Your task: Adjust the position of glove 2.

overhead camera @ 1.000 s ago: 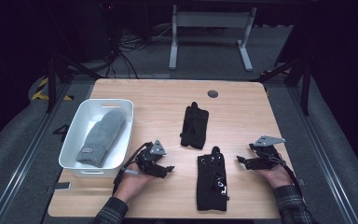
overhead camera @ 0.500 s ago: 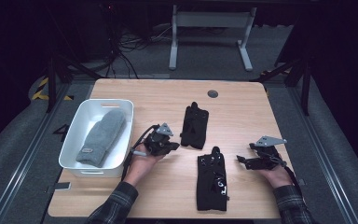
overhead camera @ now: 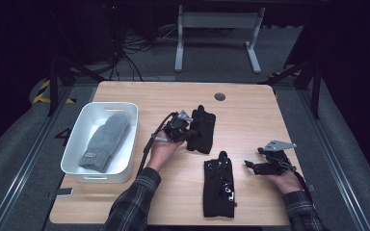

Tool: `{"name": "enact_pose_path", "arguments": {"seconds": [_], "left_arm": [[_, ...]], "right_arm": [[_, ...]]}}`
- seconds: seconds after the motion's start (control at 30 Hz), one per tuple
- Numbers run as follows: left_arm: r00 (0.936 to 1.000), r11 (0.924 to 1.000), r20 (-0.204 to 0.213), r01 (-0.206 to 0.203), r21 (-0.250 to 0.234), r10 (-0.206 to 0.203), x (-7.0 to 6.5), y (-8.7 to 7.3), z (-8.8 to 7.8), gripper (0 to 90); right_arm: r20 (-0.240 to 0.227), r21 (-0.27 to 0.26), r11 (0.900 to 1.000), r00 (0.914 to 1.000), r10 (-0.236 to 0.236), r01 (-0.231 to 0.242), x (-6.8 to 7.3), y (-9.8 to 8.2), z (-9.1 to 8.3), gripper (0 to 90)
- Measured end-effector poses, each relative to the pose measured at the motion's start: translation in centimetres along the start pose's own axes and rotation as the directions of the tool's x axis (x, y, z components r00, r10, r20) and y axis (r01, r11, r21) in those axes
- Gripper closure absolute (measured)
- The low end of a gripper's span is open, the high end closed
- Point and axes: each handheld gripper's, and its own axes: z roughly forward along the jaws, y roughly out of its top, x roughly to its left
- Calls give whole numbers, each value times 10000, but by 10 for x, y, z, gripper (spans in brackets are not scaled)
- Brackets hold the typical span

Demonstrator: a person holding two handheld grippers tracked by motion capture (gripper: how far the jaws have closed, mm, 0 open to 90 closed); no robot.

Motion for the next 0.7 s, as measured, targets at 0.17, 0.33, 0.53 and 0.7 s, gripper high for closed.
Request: {"name": "enact_pose_path", "arguments": {"seconds": [0.17, 0.33, 0.53, 0.7], "left_arm": [[9996, 9983, -103, 254, 515, -249, 7, 1, 17, 900], [9987, 9967, -62, 505, 632, -502, 10, -6, 19, 900], [9988, 9959, -42, 488, 757, -486, 9, -15, 9, 900], [9983, 9955, 68, 573, 755, -580, 6, -27, -2, 900]], "right_arm": [[-5, 10, 10000, 10000, 1, -1, 0, 0, 0, 194], [-3, 9, 10000, 10000, 1, -1, 0, 0, 0, 194], [-2, 9, 10000, 10000, -2, 2, 0, 0, 0, 195], [1, 7, 10000, 10000, -2, 2, 0, 0, 0, 195]]}}
